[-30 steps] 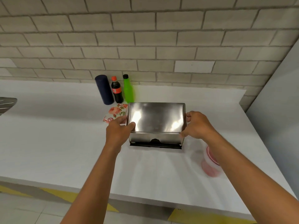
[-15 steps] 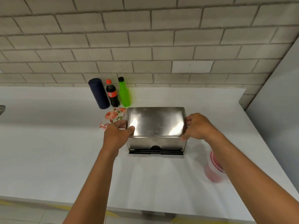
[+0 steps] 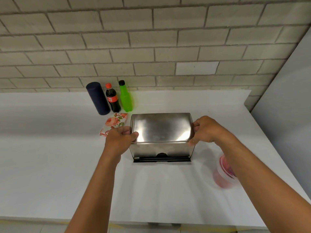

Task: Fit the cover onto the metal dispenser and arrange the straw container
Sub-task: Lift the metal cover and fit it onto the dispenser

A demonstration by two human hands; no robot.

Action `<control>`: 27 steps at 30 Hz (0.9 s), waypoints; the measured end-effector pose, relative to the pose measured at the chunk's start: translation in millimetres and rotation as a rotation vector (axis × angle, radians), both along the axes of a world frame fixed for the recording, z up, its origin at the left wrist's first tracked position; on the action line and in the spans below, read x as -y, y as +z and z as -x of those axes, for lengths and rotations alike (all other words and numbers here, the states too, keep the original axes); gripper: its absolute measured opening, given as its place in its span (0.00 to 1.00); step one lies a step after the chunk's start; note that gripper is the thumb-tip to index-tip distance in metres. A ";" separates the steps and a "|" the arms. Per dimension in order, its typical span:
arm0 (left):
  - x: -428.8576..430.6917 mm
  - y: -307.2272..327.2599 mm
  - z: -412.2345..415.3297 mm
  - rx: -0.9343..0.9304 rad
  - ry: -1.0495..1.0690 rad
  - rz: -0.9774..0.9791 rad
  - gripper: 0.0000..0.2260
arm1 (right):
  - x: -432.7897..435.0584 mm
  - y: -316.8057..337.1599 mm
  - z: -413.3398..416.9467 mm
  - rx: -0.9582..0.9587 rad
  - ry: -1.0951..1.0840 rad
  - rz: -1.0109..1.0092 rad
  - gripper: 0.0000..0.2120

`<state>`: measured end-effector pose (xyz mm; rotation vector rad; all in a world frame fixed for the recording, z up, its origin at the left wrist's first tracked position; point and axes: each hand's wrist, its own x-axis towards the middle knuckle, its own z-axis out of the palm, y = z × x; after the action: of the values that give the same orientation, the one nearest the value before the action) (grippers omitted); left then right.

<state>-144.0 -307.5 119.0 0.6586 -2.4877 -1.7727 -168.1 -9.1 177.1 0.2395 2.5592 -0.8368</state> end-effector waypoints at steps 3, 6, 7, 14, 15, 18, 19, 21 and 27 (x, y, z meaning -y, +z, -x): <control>2.2 0.8 -0.4 0.001 -0.012 0.000 0.13 | 1.1 3.6 -0.2 -0.005 -0.007 0.005 0.28; 2.6 2.8 0.4 -0.007 -0.019 -0.019 0.11 | 2.8 6.5 -0.4 0.004 0.002 -0.008 0.28; 2.8 3.9 0.5 -0.008 -0.026 -0.022 0.11 | 3.7 7.2 -0.3 0.009 0.006 -0.016 0.28; 2.9 8.5 0.4 -0.021 -0.048 -0.006 0.12 | 7.6 8.5 -0.7 0.013 0.022 -0.061 0.27; 2.9 9.4 0.5 -0.022 -0.057 0.002 0.13 | 7.7 8.9 -0.7 0.014 0.024 -0.063 0.26; 2.7 12.2 1.6 -0.018 -0.064 -0.010 0.09 | 8.3 10.0 -0.4 0.016 0.029 -0.079 0.26; 2.5 13.1 1.6 -0.017 -0.066 -0.013 0.08 | 8.7 10.2 -0.3 0.018 0.029 -0.082 0.27; 2.4 14.2 2.0 -0.013 -0.074 -0.012 0.08 | 9.2 10.4 -0.1 0.019 0.029 -0.089 0.27; 3.4 14.0 3.2 -0.006 -0.084 -0.003 0.09 | 10.4 10.1 0.7 0.024 0.023 -0.099 0.27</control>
<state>-147.1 -310.9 133.0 0.5565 -2.5452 -1.8033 -168.8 -19.5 187.2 0.2482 2.5790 -0.6955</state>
